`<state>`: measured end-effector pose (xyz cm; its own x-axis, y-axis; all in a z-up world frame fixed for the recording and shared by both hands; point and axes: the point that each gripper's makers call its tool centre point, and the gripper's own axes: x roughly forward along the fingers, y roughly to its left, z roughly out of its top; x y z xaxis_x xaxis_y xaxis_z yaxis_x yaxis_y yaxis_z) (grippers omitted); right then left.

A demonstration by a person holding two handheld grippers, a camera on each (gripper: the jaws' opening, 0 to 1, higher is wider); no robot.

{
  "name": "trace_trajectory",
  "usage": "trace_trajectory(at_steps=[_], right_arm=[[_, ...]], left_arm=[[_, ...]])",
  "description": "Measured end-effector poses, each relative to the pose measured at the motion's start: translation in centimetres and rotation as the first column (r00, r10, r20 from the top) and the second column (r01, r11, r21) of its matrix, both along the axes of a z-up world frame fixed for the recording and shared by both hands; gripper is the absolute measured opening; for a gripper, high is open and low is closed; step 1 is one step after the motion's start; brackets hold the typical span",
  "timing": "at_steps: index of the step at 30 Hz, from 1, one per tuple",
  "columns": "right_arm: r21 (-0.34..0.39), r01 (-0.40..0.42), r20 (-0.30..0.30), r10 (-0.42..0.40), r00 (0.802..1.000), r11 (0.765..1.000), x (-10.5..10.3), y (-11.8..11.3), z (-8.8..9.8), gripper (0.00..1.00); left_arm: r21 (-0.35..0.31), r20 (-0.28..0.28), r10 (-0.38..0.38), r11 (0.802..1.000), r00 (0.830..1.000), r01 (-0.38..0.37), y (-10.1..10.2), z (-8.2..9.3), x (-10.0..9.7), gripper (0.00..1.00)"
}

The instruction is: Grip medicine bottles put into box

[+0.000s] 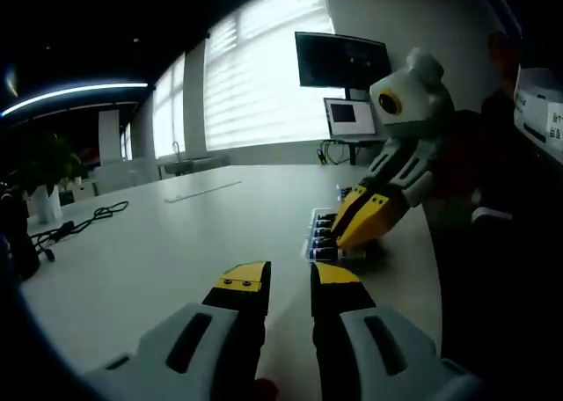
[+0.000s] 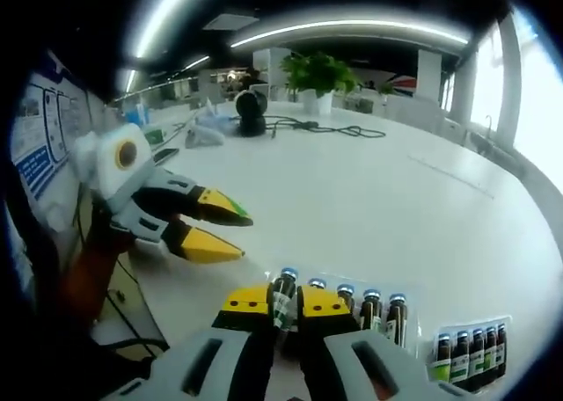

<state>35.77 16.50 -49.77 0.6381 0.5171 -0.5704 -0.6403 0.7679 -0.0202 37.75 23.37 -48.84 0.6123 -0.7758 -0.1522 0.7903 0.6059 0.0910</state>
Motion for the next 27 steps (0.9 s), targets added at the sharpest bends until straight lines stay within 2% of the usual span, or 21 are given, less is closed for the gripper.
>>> trace_trajectory(at_steps=[4, 7, 13, 19, 23, 25, 27], right_arm=[[-0.003, -0.008, 0.001, 0.008, 1.0, 1.0, -0.2, -0.3, 0.3, 0.05], [-0.051, -0.052, -0.009, 0.052, 0.999, 0.997, -0.8, -0.6, 0.2, 0.04], [-0.072, -0.117, -0.037, 0.114, 0.993, 0.991, -2.1, -0.5, -0.1, 0.04], [-0.064, -0.15, -0.061, 0.147, 0.987, 0.987, -1.7, 0.0, -0.3, 0.04], [-0.108, -0.17, -0.084, 0.162, 0.983, 0.979, -1.8, -0.1, -1.0, 0.04], [-0.104, -0.175, -0.083, 0.166, 0.983, 0.979, -1.7, 0.0, -1.0, 0.04], [-0.09, -0.167, -0.106, 0.157, 0.982, 0.982, -1.8, 0.1, -1.2, 0.04]], left_arm=[[-0.001, 0.0, 0.0, 1.0, 1.0, 0.0, 0.0, 0.0, 0.0, 0.12], [0.0, 0.0, 0.0, 1.0, 1.0, 0.0, 0.0, 0.0, 0.0, 0.12], [0.001, 0.0, 0.0, 1.0, 1.0, 0.0, 0.0, 0.0, 0.0, 0.12], [0.005, -0.001, 0.002, 1.0, 1.0, -0.002, 0.0, -0.1, 0.0, 0.12], [0.003, -0.003, 0.004, 1.0, 1.0, -0.004, 0.1, -0.1, 0.1, 0.12], [0.006, -0.002, 0.003, 1.0, 1.0, -0.003, 0.0, -0.1, 0.1, 0.12], [0.006, -0.003, 0.003, 1.0, 1.0, -0.003, 0.1, -0.2, 0.1, 0.12]])
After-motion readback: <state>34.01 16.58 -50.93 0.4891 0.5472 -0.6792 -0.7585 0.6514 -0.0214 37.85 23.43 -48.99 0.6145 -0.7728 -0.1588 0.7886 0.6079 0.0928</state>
